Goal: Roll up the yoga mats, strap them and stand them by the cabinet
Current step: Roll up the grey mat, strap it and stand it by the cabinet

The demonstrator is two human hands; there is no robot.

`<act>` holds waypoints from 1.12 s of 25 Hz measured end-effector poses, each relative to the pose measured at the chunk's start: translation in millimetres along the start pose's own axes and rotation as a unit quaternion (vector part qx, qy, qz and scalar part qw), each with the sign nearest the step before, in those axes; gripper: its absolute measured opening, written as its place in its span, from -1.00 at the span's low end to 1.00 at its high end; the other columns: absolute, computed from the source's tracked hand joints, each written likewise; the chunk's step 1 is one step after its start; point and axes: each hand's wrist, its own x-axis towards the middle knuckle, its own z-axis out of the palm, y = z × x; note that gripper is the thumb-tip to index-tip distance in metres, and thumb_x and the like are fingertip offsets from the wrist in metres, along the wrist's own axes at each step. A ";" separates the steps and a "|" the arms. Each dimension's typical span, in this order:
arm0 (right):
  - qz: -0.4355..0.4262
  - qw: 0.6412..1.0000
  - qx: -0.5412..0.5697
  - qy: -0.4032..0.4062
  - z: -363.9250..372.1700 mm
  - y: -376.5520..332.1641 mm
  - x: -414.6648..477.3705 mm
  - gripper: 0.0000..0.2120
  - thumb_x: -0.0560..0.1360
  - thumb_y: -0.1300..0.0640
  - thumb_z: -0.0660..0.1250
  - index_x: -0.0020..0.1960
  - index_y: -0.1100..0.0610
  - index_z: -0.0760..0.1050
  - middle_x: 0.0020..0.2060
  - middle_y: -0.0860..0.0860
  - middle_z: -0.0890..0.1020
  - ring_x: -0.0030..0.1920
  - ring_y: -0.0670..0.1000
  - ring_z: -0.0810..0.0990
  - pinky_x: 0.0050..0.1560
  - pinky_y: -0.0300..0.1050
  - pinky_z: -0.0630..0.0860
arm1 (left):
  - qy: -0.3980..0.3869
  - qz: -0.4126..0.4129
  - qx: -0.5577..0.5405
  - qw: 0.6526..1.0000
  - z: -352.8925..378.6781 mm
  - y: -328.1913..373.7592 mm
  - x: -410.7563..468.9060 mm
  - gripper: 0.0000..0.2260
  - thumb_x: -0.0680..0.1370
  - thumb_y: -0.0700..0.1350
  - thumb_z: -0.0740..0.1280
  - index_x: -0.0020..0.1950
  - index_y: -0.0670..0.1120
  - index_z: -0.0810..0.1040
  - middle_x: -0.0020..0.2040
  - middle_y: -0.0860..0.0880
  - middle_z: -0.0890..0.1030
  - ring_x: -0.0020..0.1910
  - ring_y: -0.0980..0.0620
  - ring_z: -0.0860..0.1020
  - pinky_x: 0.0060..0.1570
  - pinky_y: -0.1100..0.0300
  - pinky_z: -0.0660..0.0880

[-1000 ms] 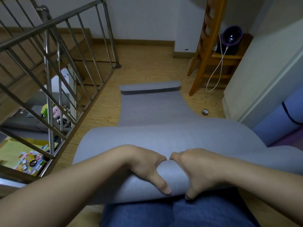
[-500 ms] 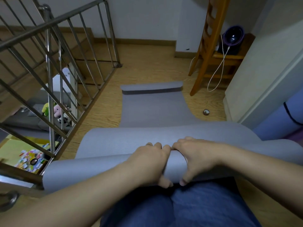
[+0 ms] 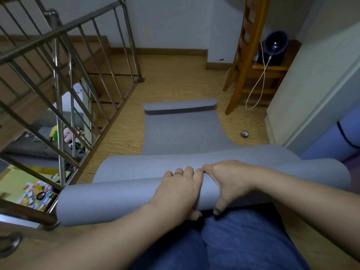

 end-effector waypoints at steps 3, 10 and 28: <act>0.010 1.000 0.003 0.023 1.1 -1.9 -1.2 -0.27 0.18 -0.24 0.54 0.21 0.00 0.34 0.06 -0.03 0.58 0.02 0.04 0.55 -0.02 -0.11 0.48 | 0.015 0.001 -0.026 1.000 -1.0 -9.6 4.6 -0.27 0.34 0.16 0.46 0.37 -0.08 0.22 0.19 -0.09 0.43 0.12 -0.12 0.47 0.01 0.06 0.38; -0.005 0.992 -0.069 0.106 8.1 -14.4 -36.1 -0.27 0.25 -0.31 0.45 0.27 0.00 0.31 0.08 -0.04 0.52 0.08 0.04 0.51 0.01 -0.09 0.40 | -0.077 0.052 -0.138 0.986 -20.5 -17.5 4.7 -0.34 0.30 0.17 0.49 0.28 -0.03 0.31 0.10 -0.06 0.53 0.03 -0.09 0.53 -0.01 0.08 0.50; -0.017 0.982 0.126 -0.142 -7.3 12.6 3.8 -0.28 0.15 -0.26 0.55 0.22 -0.08 0.41 0.08 -0.17 0.56 0.11 -0.08 0.54 0.23 -0.08 0.47 | -0.108 0.009 0.012 0.994 -21.0 12.4 1.2 -0.23 0.40 0.11 0.46 0.41 -0.18 0.14 0.26 -0.15 0.34 0.22 -0.16 0.40 0.05 0.01 0.38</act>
